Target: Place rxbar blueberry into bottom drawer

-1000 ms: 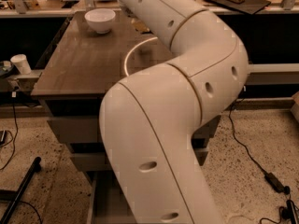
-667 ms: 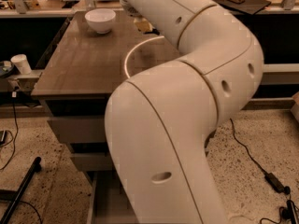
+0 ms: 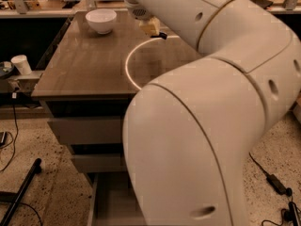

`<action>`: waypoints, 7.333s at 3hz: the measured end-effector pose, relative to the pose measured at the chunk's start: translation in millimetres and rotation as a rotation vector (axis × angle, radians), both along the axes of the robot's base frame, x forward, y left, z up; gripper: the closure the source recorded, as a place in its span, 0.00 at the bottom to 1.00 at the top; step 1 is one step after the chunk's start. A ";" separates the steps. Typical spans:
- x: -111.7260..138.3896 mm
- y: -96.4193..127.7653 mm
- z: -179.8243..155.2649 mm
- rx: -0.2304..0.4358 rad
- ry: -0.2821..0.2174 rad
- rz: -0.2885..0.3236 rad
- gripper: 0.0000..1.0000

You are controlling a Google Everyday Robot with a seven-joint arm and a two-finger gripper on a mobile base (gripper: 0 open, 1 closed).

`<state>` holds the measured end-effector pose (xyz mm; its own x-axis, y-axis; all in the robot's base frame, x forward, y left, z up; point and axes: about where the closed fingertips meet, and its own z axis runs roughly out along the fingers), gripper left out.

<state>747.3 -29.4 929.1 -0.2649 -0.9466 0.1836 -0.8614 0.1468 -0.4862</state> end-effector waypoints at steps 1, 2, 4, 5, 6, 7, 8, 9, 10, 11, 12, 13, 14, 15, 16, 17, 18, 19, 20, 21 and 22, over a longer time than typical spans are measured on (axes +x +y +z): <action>-18.8 -6.9 1.4 0.003 0.000 -0.032 1.00; -40.0 -14.2 2.6 0.007 0.004 -0.069 1.00; -87.2 -27.2 16.0 -0.007 0.002 -0.169 1.00; -113.5 -26.8 26.7 -0.004 -0.017 -0.207 1.00; -126.9 -30.0 26.1 0.032 -0.023 -0.215 1.00; -126.9 -30.1 26.0 0.032 -0.023 -0.215 1.00; -122.9 -34.3 25.5 0.021 -0.043 -0.213 1.00; -129.5 -81.2 41.1 -0.058 -0.094 -0.294 1.00; -133.4 -111.6 57.8 -0.110 -0.145 -0.346 1.00; -151.2 -126.7 80.3 -0.132 -0.216 -0.382 1.00; -167.4 -121.1 93.3 -0.101 -0.279 -0.397 1.00; -185.8 -109.1 103.1 -0.067 -0.348 -0.402 1.00; -210.3 -103.0 101.3 -0.015 -0.381 -0.431 1.00; -225.8 -100.8 97.8 0.017 -0.388 -0.454 1.00; -245.8 -105.1 91.1 0.039 -0.378 -0.478 1.00; -281.8 -145.2 92.6 0.181 -0.340 -0.542 1.00; -303.7 -161.3 100.3 0.422 -0.340 -0.554 1.00; -303.6 -160.1 101.4 0.431 -0.336 -0.554 1.00; -301.9 -154.7 102.8 0.509 -0.283 -0.570 1.00; -298.4 -158.5 100.5 0.660 -0.205 -0.626 1.00; -298.1 -163.3 92.9 0.717 -0.144 -0.675 1.00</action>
Offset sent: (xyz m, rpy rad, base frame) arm -0.0719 -0.0225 0.0037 0.0060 0.0217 -0.1199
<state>449.2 -192.8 1022.0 -0.7639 -0.4635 -0.4491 -0.4288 0.8846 -0.1835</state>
